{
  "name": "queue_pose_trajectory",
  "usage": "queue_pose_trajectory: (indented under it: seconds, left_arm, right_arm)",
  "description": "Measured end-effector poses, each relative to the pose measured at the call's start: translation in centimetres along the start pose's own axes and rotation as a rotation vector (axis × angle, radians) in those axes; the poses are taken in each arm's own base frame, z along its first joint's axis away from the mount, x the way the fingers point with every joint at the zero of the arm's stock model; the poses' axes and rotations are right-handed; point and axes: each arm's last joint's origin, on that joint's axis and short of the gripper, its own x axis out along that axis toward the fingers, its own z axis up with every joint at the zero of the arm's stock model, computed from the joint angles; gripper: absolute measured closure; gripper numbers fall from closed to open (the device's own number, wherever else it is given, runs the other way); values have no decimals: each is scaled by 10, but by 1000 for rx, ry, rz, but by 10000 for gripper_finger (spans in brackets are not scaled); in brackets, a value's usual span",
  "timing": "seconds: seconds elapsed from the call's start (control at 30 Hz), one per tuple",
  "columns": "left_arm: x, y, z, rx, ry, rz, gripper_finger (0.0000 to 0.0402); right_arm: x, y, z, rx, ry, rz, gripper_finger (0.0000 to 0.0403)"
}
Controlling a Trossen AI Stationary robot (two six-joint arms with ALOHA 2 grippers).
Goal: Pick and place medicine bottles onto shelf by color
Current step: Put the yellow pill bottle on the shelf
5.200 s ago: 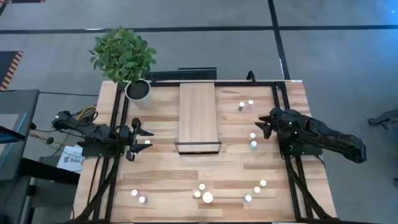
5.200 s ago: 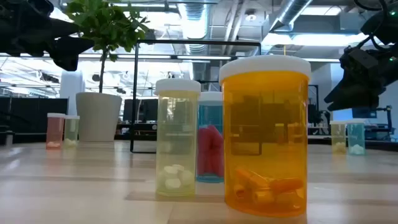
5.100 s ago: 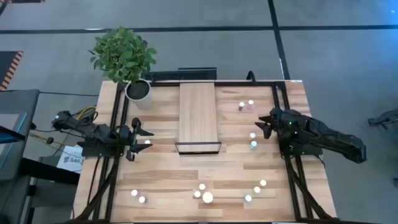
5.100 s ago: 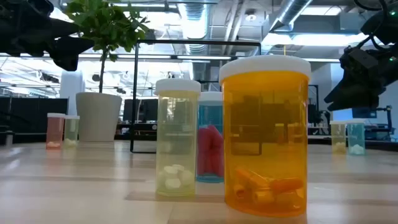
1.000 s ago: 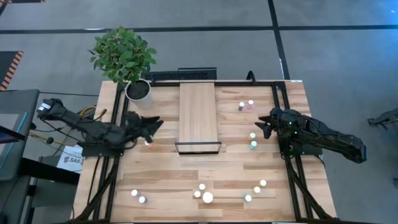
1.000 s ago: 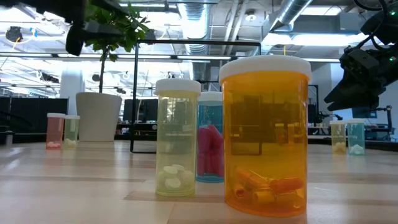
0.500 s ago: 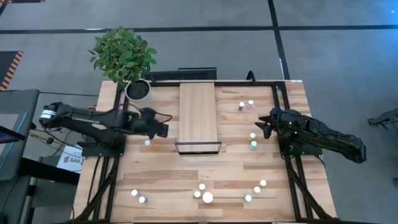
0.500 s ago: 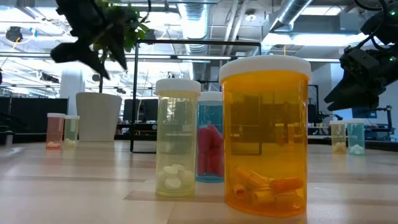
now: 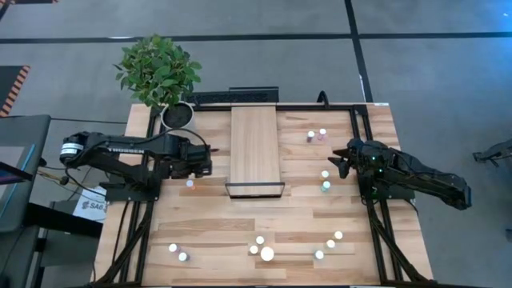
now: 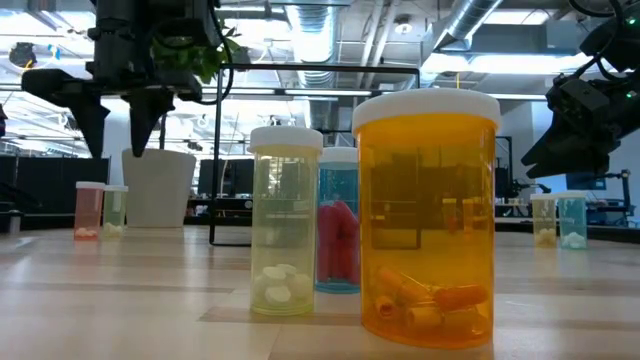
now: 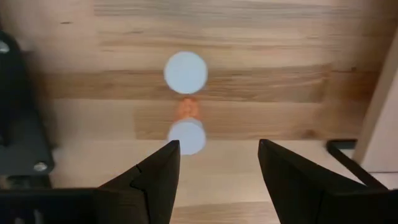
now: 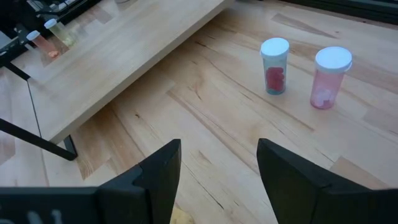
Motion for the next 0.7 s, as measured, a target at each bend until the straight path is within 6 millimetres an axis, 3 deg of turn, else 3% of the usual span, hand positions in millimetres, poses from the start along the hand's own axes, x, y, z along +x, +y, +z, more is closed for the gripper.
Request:
queue_pose_trajectory:
  seconds: [0.33,0.7]
  left_arm:
    - [0,4,2,-22,-76,39,188]
    - [4,5,5,-40,-137,44,96]
  right_arm:
    - [0,0,0,0,0,1,168]
    - [0,0,0,0,0,1,168]
